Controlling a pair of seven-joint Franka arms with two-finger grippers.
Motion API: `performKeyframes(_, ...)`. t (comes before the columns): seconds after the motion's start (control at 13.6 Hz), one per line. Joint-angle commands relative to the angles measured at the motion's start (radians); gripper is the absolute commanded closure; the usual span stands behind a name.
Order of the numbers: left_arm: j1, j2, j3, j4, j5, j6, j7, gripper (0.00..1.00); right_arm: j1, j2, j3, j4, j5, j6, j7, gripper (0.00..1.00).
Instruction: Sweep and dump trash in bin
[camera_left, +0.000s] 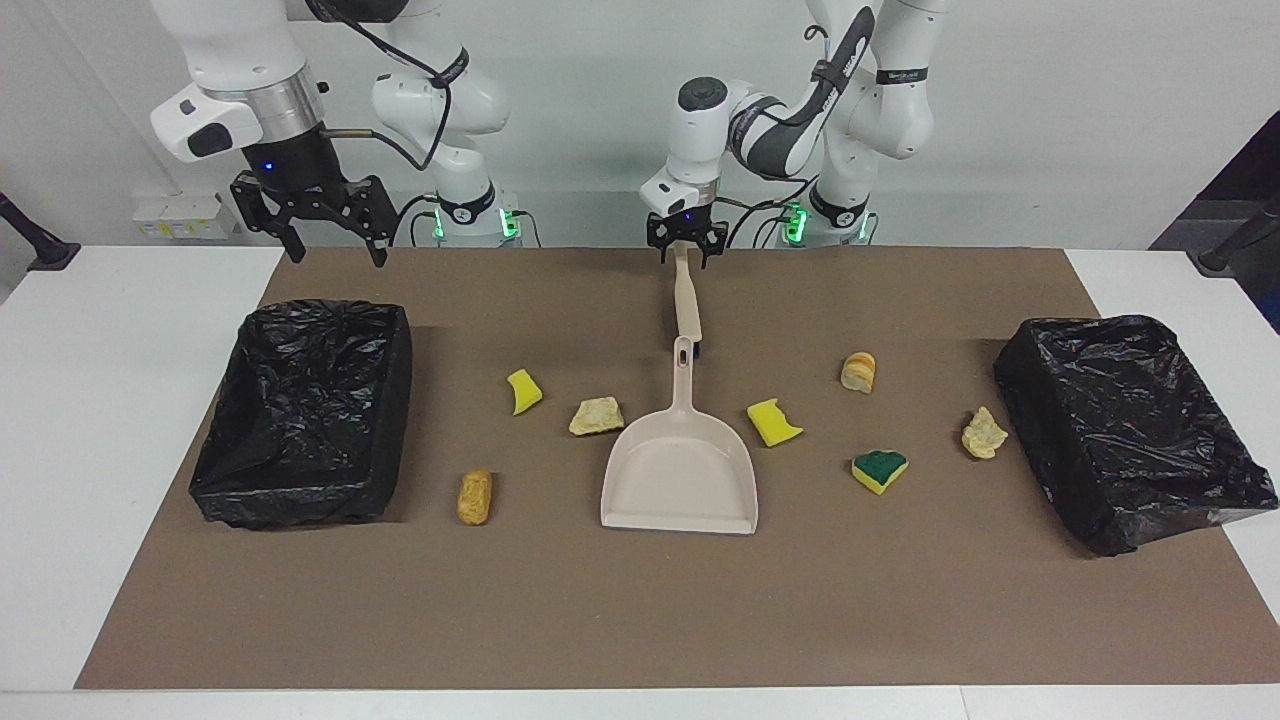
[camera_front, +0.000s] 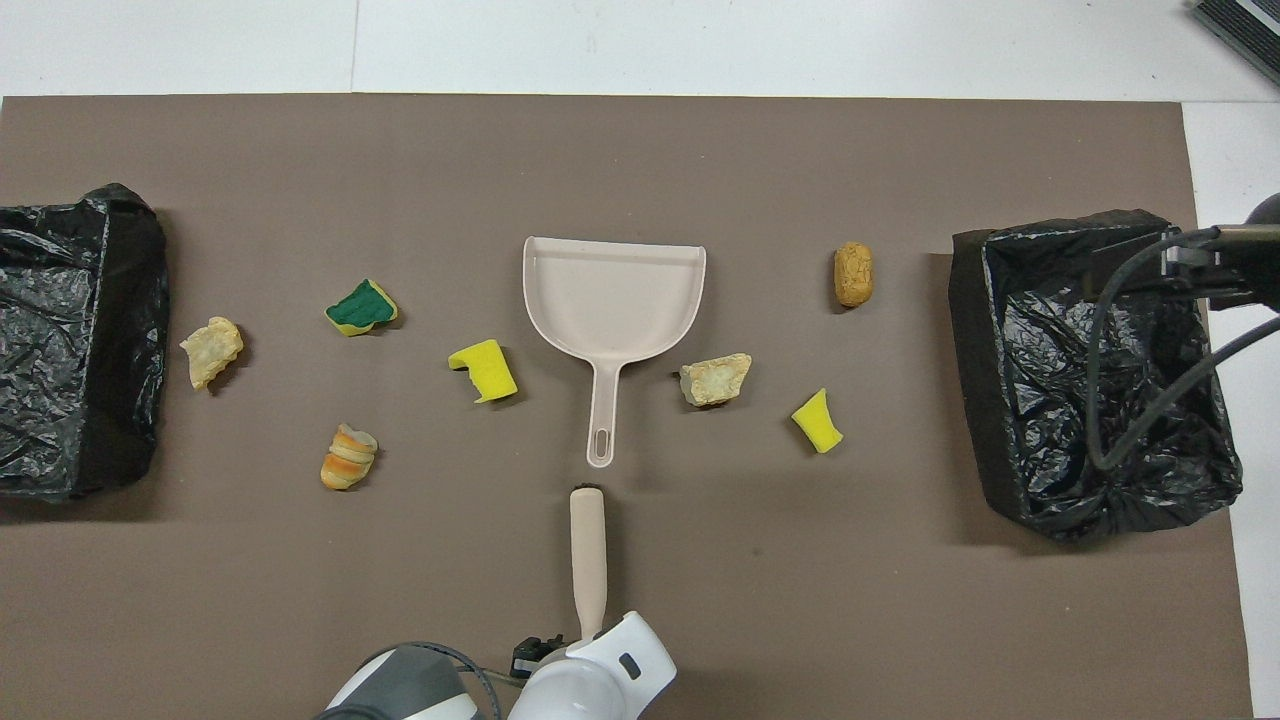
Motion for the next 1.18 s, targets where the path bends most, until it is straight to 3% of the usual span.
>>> performKeyframes(0.0,-0.017,-0.031,0.011,-0.033,-0.006,0.011,-0.048,0.73,0.009,0.006,0.008,-0.006,-0.007,0.038,0.016,0.0)
performKeyframes(0.07,-0.019,-0.031,0.011,-0.031,-0.007,0.008,-0.086,0.9,0.037,0.013,0.008,-0.004,-0.03,0.05,0.034,0.0)
performKeyframes(0.15,-0.025,-0.028,0.011,-0.022,-0.006,-0.001,-0.127,1.0,0.073,0.028,0.008,-0.004,-0.072,0.052,0.051,0.0)
performKeyframes(0.29,-0.029,-0.027,0.013,-0.013,-0.007,-0.021,-0.137,1.0,0.139,0.061,0.008,-0.004,-0.09,0.087,0.156,0.0)
performKeyframes(0.52,0.01,-0.042,0.04,0.091,-0.007,-0.219,-0.126,1.0,0.236,0.151,0.008,0.002,-0.099,0.182,0.305,0.0)
performKeyframes(0.66,0.096,-0.065,0.045,0.165,-0.007,-0.364,-0.111,1.0,0.313,0.2,0.008,0.005,-0.105,0.239,0.413,0.0)
performKeyframes(1.11,0.446,-0.036,0.045,0.254,0.017,-0.364,0.077,1.0,0.491,0.297,0.01,-0.003,-0.099,0.323,0.566,0.0)
